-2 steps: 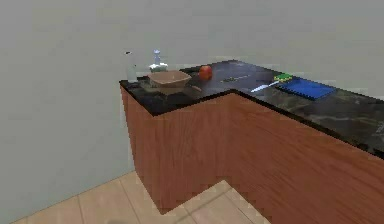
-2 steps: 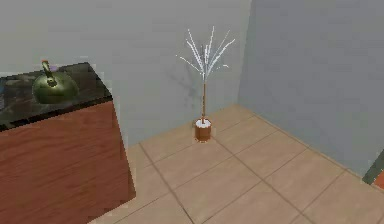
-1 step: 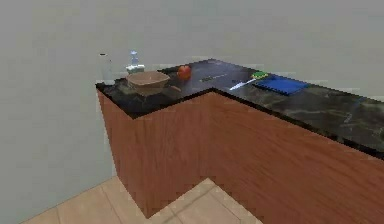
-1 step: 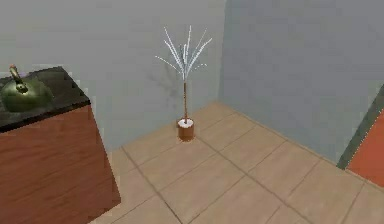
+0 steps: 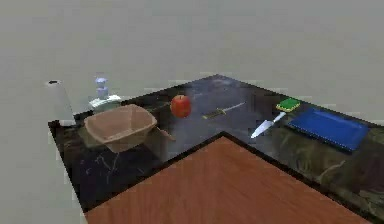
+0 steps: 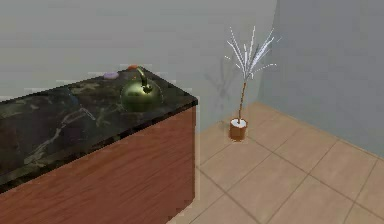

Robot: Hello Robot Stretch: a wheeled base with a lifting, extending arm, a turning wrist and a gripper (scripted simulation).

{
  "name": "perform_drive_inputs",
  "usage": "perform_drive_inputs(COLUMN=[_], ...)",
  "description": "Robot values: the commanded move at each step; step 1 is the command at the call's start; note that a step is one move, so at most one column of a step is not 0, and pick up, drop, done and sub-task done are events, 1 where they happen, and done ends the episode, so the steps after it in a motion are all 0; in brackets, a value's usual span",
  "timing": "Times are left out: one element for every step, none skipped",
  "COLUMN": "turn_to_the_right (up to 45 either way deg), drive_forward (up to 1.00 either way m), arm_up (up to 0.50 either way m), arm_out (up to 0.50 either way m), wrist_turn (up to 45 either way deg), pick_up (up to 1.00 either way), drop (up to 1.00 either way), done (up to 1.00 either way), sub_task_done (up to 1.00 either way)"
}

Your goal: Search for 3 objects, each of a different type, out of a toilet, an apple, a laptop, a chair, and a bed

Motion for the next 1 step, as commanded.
perform_drive_inputs(turn_to_the_right=[0.0], drive_forward=[0.00], arm_up=[0.00], arm_out=[0.00], wrist_turn=[0.0], pick_up=[0.00], drop=[0.00], done=[1.00], sub_task_done=[0.00])
